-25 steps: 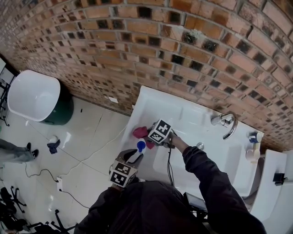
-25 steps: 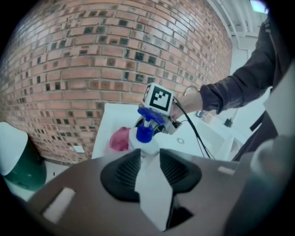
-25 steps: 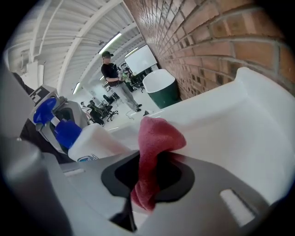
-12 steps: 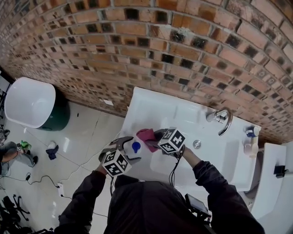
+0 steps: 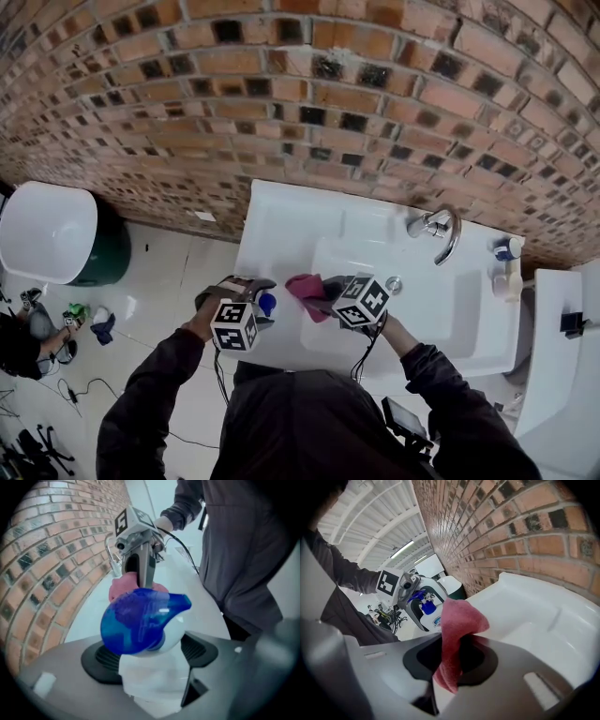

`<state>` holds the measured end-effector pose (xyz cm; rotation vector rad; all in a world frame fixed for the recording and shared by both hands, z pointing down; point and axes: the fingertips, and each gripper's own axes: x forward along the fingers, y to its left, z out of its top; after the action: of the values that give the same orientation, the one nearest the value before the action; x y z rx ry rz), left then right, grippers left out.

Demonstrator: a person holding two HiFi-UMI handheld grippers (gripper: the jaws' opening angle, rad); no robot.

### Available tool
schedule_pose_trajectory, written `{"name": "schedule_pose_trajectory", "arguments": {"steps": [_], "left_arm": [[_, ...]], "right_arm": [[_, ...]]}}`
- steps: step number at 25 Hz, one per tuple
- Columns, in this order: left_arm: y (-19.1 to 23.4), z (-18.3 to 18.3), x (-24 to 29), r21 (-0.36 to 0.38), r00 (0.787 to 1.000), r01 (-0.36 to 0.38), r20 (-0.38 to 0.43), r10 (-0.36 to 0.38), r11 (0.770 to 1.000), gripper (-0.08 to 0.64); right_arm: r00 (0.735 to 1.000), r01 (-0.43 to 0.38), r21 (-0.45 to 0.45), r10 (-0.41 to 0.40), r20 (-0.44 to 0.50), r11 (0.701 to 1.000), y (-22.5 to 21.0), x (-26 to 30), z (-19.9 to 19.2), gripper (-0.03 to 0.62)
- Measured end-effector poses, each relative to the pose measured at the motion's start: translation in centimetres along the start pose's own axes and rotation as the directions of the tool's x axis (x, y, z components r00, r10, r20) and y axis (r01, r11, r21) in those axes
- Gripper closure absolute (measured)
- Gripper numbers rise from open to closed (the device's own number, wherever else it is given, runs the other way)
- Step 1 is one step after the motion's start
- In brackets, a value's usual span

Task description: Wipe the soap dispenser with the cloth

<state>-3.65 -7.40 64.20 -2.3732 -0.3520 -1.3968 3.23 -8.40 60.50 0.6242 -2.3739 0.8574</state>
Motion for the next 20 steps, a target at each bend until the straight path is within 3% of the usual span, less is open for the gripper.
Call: {"name": "schedule_pose_trajectory", "arguments": {"steps": [4,6,7,8,9,11,13,15,16,17,18,20], "left_arm": [[0.4,0.1,0.1,-0.133,0.998,-0.069,-0.020,0.067,0.989,0.164],[0.7,0.2,0.1,-0.261,0.990,-0.143,-0.040,0.137,0.955,0.164],[1.0,0.1,0.1,-0.338,0.982,-0.186,-0.058,0.177,0.923,0.164],[1.4,0.1,0.1,-0.420,0.972,-0.235,-0.084,0.220,0.876,0.164],[1.8,0.0,0.1,-0.502,0.957,-0.286,-0.117,0.264,0.816,0.164],[2.4,-0.1,0.0,-0.627,0.921,-0.379,-0.188,0.340,0.680,0.164],[2.6,0.1,0.0,-0.695,0.883,-0.447,-0.242,0.401,0.564,0.164],[2.6,0.2,0.0,-0.734,0.856,-0.479,-0.268,0.443,0.482,0.163],[2.5,0.4,0.0,-0.748,0.852,-0.478,-0.265,0.452,0.460,0.163],[2.3,0.5,-0.1,-0.761,0.855,-0.464,-0.251,0.454,0.453,0.163],[2.2,0.7,-0.2,-0.770,0.863,-0.443,-0.229,0.450,0.458,0.163],[1.7,1.2,-0.6,-0.770,0.886,-0.394,-0.174,0.430,0.501,0.163]], "right_arm": [[0.999,0.007,0.033,-0.008,0.042,0.999,0.4,-0.2,0.5,0.523],[0.998,0.025,0.064,-0.029,0.059,0.998,0.7,-0.3,0.7,0.523],[0.997,0.038,0.094,-0.044,0.068,0.995,0.8,-0.3,0.6,0.523],[0.995,0.048,0.136,-0.059,0.081,0.990,0.8,-0.4,0.6,0.523],[0.992,0.053,0.186,-0.072,0.099,0.981,0.8,-0.4,0.5,0.523],[0.986,0.046,0.287,-0.089,0.139,0.957,1.1,-0.5,0.2,0.523],[0.980,0.047,0.358,-0.112,0.166,0.933,1.2,-0.5,-0.2,0.523],[0.974,0.053,0.414,-0.139,0.180,0.909,1.1,-0.5,-0.9,0.523],[0.972,0.052,0.440,-0.146,0.184,0.897,1.0,-0.5,-1.2,0.523],[0.971,0.047,0.458,-0.149,0.188,0.888,1.0,-0.5,-1.5,0.525],[0.971,0.042,0.471,-0.148,0.190,0.881,1.0,-0.6,-1.7,0.523],[0.972,0.039,0.476,-0.145,0.187,0.878,1.1,-0.8,-2.1,0.523]]}}
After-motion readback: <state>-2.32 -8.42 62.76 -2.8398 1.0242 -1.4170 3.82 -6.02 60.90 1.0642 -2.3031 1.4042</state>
